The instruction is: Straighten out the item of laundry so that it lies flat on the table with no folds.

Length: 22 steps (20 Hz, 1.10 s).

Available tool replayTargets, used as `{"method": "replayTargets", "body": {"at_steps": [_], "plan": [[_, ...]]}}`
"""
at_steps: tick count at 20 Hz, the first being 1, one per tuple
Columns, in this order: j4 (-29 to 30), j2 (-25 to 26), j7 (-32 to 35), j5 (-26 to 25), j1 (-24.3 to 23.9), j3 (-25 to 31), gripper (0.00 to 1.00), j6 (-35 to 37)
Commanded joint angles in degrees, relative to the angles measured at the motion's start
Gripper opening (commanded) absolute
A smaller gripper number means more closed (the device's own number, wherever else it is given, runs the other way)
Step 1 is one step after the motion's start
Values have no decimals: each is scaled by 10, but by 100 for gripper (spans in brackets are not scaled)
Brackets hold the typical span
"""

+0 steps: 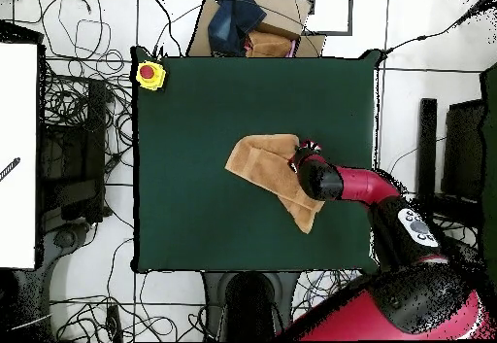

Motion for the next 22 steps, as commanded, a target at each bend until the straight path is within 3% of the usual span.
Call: {"method": "replayTargets", "body": {"at_steps": [1, 4, 12, 17, 22], "plan": [[54, -141, 205, 51, 49, -147, 0, 51], [68, -132, 193, 74, 40, -152, 0, 60], [146, -190, 191, 124, 60, -199, 0, 75], [135, -168, 180, 139, 63, -216, 0, 58], [198, -226, 217, 162, 103, -282, 0, 61]]}}
